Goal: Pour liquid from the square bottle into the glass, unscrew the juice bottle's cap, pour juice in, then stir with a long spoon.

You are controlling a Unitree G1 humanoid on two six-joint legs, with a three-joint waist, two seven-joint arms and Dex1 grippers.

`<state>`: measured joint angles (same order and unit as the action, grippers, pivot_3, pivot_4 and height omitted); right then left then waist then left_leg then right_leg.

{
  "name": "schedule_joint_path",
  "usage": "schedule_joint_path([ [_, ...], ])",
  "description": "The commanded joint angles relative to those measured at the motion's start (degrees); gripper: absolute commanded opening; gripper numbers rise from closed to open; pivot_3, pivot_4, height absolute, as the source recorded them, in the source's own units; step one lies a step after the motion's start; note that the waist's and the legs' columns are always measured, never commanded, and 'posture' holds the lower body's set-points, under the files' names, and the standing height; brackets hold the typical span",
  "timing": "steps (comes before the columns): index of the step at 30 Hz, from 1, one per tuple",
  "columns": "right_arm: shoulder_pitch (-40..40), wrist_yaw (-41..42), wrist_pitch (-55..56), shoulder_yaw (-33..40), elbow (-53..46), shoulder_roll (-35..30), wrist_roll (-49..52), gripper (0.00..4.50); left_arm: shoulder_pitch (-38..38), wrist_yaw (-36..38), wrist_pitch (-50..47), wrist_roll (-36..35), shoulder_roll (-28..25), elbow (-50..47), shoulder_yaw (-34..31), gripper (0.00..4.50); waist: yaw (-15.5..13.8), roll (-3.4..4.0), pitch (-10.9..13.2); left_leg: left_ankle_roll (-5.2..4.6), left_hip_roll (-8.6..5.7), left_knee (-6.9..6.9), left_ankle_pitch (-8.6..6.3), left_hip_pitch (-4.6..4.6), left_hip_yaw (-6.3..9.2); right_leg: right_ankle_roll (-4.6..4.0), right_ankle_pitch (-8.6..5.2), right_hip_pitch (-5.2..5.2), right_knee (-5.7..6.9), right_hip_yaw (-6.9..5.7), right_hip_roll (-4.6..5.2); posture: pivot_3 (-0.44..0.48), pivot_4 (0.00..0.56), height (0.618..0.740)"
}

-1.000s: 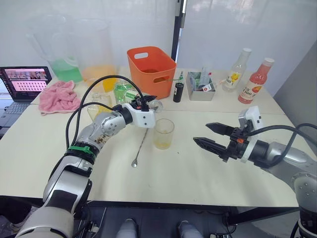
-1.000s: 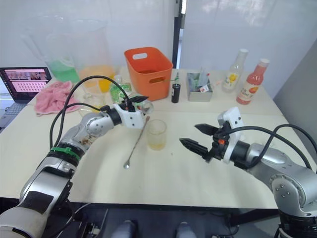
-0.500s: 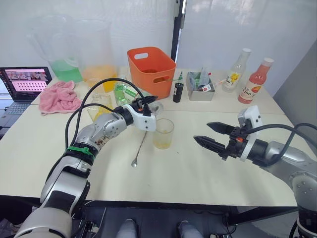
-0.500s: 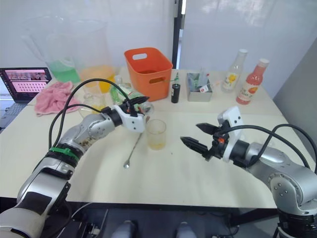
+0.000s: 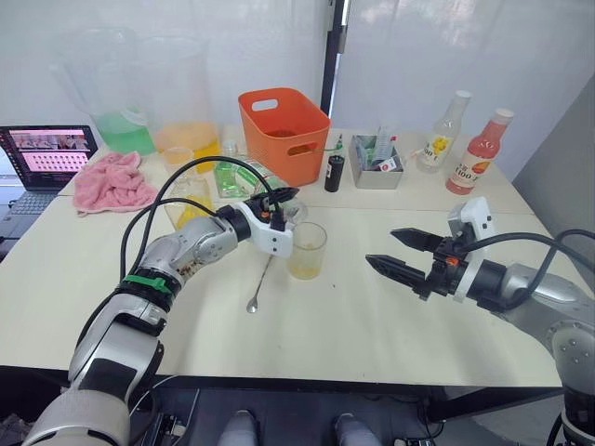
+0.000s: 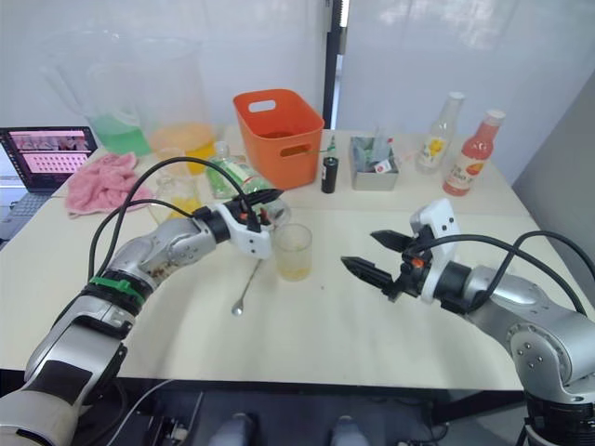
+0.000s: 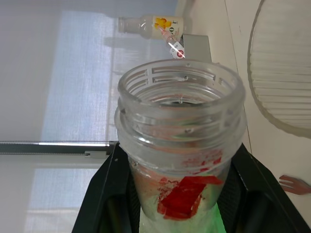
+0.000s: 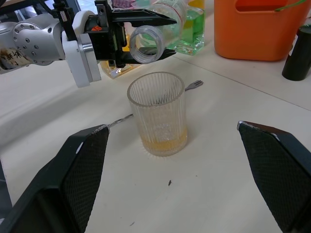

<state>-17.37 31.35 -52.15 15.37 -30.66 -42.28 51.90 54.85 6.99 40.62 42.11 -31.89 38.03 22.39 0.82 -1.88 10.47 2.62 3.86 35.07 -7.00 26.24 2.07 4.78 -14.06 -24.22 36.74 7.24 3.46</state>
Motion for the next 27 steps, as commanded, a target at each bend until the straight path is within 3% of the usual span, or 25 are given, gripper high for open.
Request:
schedule_joint_path([
  [1, -0.6, -0.4, 1.8, 2.2, -0.5, -0.4, -0.1, 4.46, 1.3, -2.3, 0.7, 0.8, -0.5, -2.2, -0.1, 1.52, 0.0, 0.0, 0.0, 0.0, 0.0, 0.0, 0.0, 0.0, 0.0, 0.0, 0.0, 0.0, 0.0, 0.0, 0.0, 0.0, 0.15, 0.725],
  [27, -2.3, -1.7, 1.6, 2.4, 0.0, -0.5, 0.4, 4.46, 3.3, -5.9, -2.4, 6.5, -0.4, -1.1, 2.1, 1.52, 0.0, 0.0, 0.0, 0.0, 0.0, 0.01, 0.0, -0.01, 0.0, 0.0, 0.0, 0.0, 0.03, 0.0, 0.0, 0.0, 0.15, 0.725],
])
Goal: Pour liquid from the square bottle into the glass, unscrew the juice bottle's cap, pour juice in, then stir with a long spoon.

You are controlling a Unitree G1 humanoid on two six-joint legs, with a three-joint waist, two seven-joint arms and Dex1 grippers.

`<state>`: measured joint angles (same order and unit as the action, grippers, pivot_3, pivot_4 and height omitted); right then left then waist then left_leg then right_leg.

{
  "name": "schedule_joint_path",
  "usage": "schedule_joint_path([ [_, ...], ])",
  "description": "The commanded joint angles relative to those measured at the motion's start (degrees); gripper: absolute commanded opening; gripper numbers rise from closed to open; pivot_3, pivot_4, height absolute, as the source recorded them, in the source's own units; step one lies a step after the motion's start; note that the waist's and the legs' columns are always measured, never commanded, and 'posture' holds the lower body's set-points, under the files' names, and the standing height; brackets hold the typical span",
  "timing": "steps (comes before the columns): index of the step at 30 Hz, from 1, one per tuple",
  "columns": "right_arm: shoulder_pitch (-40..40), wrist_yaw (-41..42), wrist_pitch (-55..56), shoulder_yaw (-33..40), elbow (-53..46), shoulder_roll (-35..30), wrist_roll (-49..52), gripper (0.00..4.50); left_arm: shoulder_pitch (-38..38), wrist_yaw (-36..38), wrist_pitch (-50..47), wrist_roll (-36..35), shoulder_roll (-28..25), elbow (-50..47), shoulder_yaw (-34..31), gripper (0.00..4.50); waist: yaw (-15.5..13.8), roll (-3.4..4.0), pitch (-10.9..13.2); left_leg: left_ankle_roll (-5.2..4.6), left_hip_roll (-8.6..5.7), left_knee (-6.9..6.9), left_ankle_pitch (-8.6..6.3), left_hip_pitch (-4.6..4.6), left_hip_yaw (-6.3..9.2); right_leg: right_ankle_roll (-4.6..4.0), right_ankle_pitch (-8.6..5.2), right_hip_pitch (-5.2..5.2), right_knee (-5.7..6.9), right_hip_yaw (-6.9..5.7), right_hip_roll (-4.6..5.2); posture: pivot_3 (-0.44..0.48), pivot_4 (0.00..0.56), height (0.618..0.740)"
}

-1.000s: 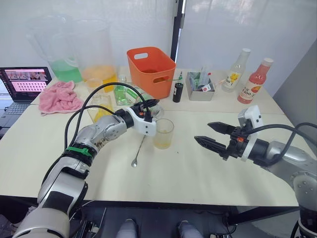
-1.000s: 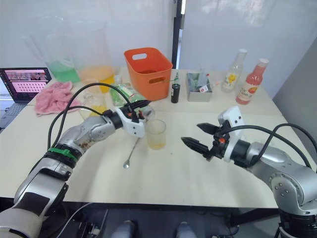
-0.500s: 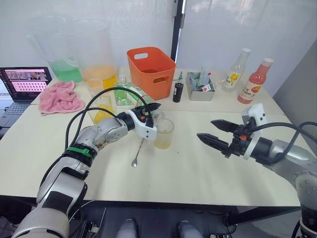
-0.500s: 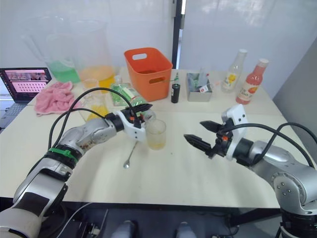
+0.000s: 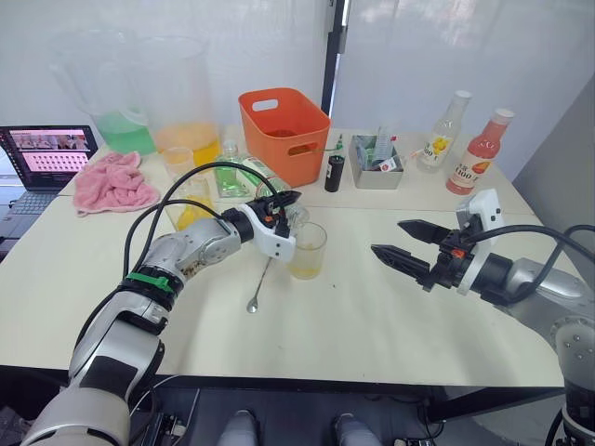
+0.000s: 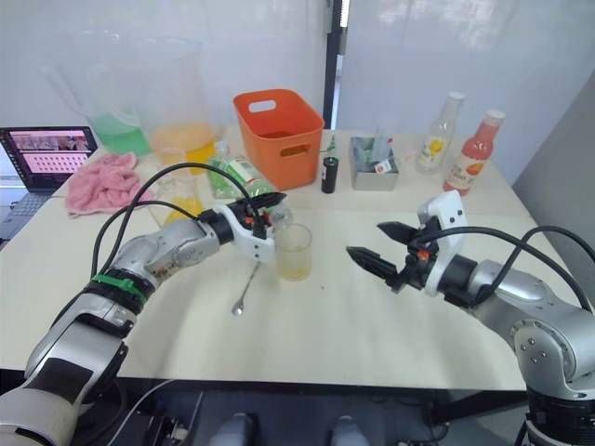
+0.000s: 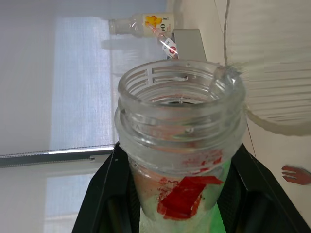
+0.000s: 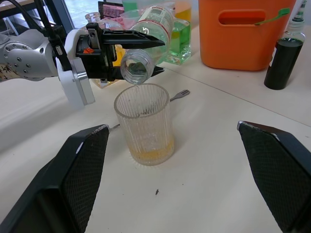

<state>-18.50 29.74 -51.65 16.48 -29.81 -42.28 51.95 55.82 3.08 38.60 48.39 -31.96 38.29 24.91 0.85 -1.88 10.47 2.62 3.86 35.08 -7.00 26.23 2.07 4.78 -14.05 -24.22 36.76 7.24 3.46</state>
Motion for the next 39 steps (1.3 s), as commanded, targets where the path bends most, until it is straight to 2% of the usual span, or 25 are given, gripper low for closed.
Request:
schedule_joint_path([
  [1, -1.3, -0.1, 1.1, 1.2, -0.8, -0.5, 0.4, 4.46, 2.6, -2.2, -0.4, 0.4, -0.4, -1.3, -0.3, 1.52, 0.0, 0.0, 0.0, 0.0, 0.0, 0.0, 0.0, 0.0, 0.0, 0.0, 0.0, 0.0, 0.0, 0.0, 0.0, 0.0, 0.15, 0.725],
  [39, -2.9, -0.9, 0.9, -0.2, -0.4, 0.6, 0.5, 4.46, 3.2, -4.8, -1.4, 3.1, -1.2, -2.4, 1.4, 1.52, 0.0, 0.0, 0.0, 0.0, 0.0, 0.01, 0.0, 0.0, 0.0, 0.0, 0.0, 0.0, 0.02, 0.0, 0.0, 0.0, 0.15, 0.725],
])
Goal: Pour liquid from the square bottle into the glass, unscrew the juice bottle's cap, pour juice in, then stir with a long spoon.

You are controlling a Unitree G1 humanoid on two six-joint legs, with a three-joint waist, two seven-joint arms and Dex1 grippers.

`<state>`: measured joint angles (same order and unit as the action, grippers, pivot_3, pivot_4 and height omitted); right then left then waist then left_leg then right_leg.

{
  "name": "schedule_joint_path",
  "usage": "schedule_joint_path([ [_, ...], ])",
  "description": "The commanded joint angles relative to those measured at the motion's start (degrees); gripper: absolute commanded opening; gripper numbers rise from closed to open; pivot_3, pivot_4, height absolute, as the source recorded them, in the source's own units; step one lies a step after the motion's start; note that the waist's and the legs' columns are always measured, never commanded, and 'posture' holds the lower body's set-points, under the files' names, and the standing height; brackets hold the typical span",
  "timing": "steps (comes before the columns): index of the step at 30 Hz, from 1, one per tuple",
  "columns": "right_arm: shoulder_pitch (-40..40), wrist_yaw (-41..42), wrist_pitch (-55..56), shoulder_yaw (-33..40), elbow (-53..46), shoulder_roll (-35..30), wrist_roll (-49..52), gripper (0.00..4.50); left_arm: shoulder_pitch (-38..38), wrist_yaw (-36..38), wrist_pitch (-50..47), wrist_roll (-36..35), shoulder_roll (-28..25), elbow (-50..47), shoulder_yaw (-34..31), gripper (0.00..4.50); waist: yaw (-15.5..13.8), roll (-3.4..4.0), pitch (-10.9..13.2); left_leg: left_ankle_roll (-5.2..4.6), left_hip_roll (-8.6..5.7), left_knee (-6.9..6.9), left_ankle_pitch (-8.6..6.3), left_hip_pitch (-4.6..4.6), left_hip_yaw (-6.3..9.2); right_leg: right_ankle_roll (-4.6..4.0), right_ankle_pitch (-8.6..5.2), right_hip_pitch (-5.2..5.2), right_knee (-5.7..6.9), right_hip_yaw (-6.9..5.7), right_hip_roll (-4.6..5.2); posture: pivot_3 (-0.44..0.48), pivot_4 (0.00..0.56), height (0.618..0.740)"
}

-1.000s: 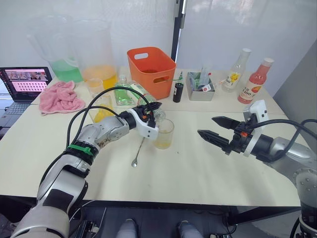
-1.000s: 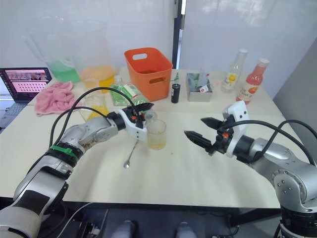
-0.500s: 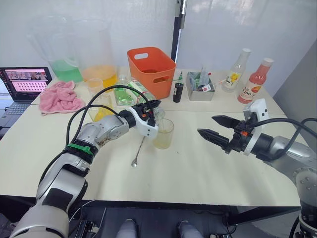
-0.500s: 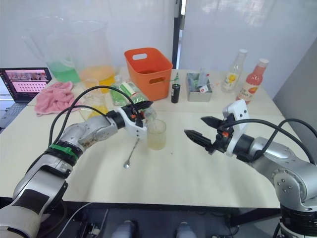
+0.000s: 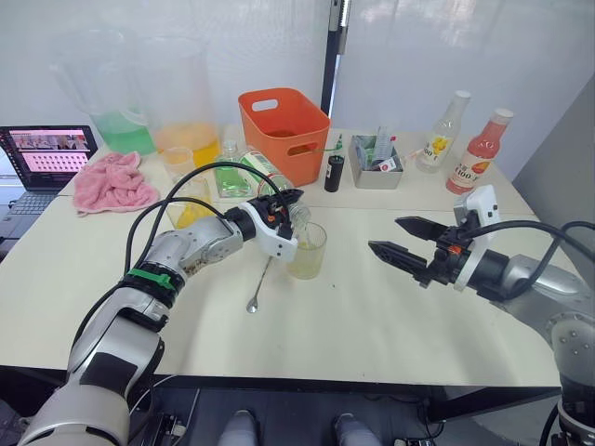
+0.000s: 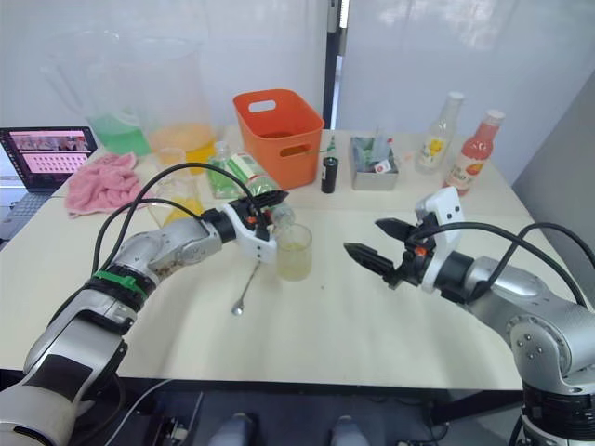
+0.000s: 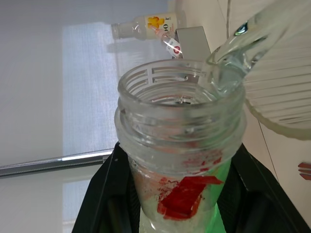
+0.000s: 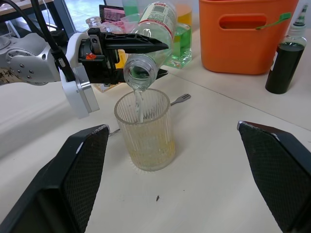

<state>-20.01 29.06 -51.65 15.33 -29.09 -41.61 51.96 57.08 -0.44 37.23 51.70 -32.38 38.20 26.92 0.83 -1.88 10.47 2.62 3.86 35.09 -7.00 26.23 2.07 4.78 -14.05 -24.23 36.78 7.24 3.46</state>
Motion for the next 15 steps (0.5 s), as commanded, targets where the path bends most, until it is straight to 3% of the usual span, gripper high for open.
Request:
schedule_joint_path([
  [1, -1.4, -0.1, 1.0, 0.9, -1.0, -0.2, 0.4, 4.46, 1.9, -1.1, -0.1, -0.4, -0.7, -2.2, -0.7, 1.52, 0.0, 0.0, 0.0, 0.0, 0.0, 0.0, 0.0, 0.0, 0.0, 0.0, 0.0, 0.0, 0.0, 0.0, 0.0, 0.0, 0.15, 0.725],
  [10, -1.6, 0.1, 1.3, 0.4, -0.6, 0.0, 0.0, 4.46, 1.1, 0.7, -0.9, -2.5, 0.0, -3.2, -1.6, 1.52, 0.0, 0.0, 0.0, 0.0, 0.0, 0.0, 0.0, 0.0, 0.0, 0.0, 0.0, 0.0, 0.0, 0.0, 0.0, 0.0, 0.15, 0.725],
  [15, -1.8, 0.3, 1.4, 0.0, -0.3, 0.2, -0.1, 4.46, -0.1, 7.4, -2.4, -11.8, 1.5, -3.2, -5.0, 1.52, 0.0, 0.0, 0.0, 0.0, 0.0, 0.01, 0.0, 0.0, 0.0, 0.0, 0.0, 0.0, 0.01, 0.0, 0.0, 0.0, 0.15, 0.725],
])
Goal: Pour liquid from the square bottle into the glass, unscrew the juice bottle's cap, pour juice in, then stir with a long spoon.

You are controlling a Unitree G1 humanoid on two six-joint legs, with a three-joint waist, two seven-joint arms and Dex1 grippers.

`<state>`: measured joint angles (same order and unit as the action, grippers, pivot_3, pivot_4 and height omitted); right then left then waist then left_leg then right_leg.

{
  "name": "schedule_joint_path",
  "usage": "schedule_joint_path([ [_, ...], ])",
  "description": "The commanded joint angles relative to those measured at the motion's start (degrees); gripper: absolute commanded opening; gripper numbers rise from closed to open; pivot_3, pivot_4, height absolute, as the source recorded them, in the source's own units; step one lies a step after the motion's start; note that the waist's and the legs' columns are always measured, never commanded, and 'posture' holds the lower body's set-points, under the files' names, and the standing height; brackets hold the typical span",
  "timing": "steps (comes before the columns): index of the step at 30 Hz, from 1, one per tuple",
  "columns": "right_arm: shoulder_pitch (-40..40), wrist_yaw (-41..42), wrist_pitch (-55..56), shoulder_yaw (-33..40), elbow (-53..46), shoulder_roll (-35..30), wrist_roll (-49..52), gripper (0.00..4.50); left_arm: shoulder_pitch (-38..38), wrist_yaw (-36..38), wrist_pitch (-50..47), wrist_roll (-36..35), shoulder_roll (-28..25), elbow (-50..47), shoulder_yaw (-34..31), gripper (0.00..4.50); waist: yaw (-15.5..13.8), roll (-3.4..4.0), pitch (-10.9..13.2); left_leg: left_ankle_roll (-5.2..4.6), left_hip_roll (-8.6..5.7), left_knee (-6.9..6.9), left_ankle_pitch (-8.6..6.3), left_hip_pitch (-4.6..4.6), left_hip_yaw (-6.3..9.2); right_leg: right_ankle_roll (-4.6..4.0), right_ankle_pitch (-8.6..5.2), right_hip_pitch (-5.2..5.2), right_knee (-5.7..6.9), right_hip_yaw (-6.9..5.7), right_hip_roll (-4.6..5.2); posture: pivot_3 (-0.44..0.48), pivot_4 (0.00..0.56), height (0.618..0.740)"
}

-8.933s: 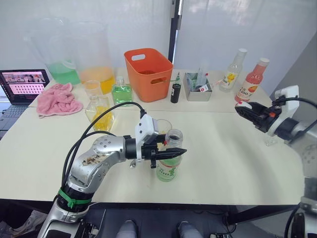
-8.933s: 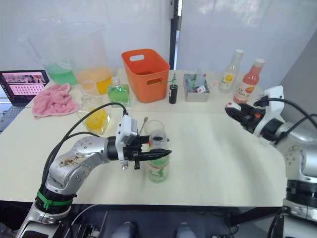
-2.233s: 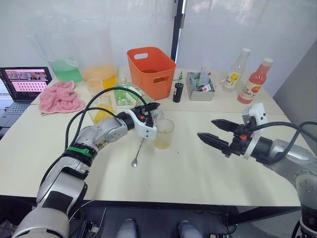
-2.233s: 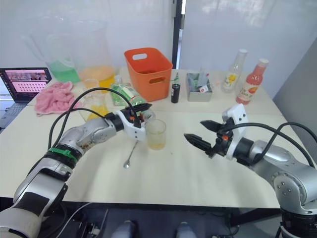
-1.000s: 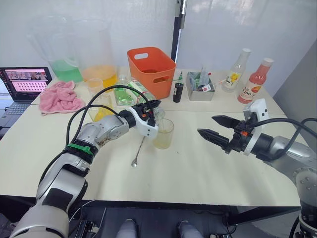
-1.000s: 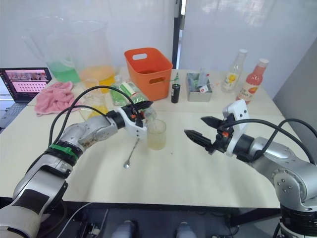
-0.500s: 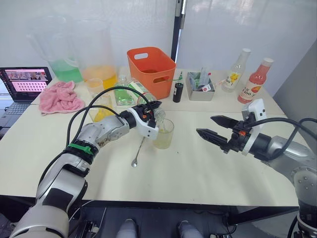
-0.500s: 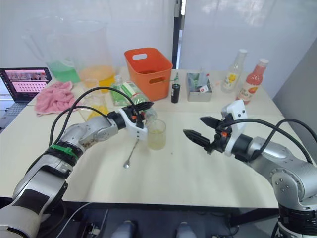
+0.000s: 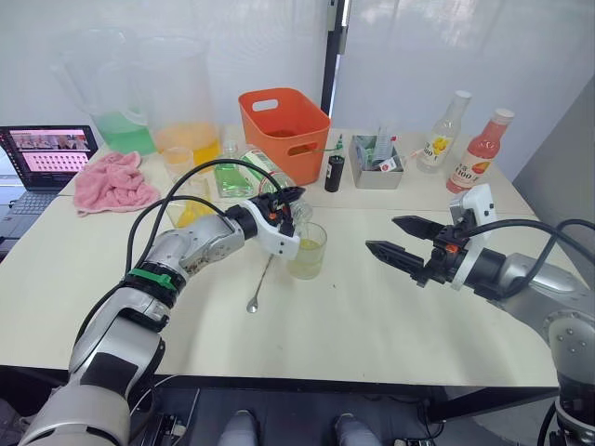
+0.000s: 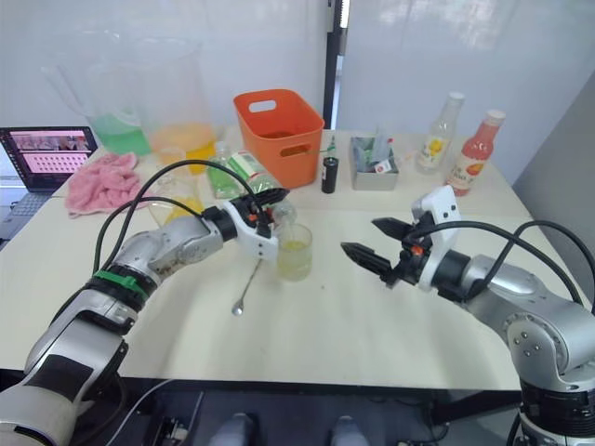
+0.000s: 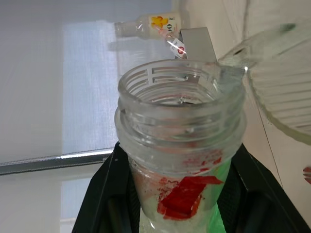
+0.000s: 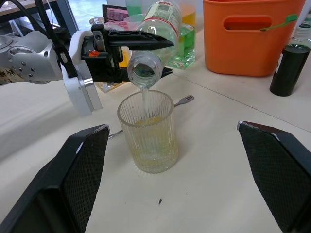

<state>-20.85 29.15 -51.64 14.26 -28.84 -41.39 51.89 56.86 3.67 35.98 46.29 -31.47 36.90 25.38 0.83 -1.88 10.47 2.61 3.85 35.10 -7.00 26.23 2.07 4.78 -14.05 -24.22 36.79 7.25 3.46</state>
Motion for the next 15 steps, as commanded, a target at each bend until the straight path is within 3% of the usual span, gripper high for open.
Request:
schedule_joint_path([
  [1, -1.1, 0.3, 1.4, 0.9, -0.4, -0.1, -0.1, 4.46, -0.1, 4.6, -1.3, -8.0, 0.8, -2.1, -3.9, 1.52, 0.0, 0.0, 0.0, 0.0, 0.0, 0.0, 0.0, 0.0, 0.0, 0.0, 0.0, 0.0, 0.0, 0.0, 0.0, 0.0, 0.15, 0.725],
  [8, -2.3, 1.5, 1.7, 0.2, 0.6, -0.2, -0.8, 4.46, -3.3, 12.0, -4.6, -18.5, 2.2, -7.9, -7.9, 1.52, 0.1, 0.0, 0.0, 0.0, 0.0, 0.01, 0.0, -0.02, 0.0, -0.01, 0.01, 0.0, 0.06, 0.01, 0.0, 0.0, 0.15, 0.725],
  [15, -3.8, 3.6, 2.0, -0.7, 2.1, -0.3, -1.7, 4.46, -6.2, 23.0, -17.2, -34.4, 5.0, -16.0, -14.9, 1.52, 0.2, 0.0, 0.0, -0.01, 0.0, 0.06, 0.01, -0.02, 0.01, -0.02, 0.01, 0.0, 0.1, 0.0, 0.0, 0.0, 0.15, 0.725],
])
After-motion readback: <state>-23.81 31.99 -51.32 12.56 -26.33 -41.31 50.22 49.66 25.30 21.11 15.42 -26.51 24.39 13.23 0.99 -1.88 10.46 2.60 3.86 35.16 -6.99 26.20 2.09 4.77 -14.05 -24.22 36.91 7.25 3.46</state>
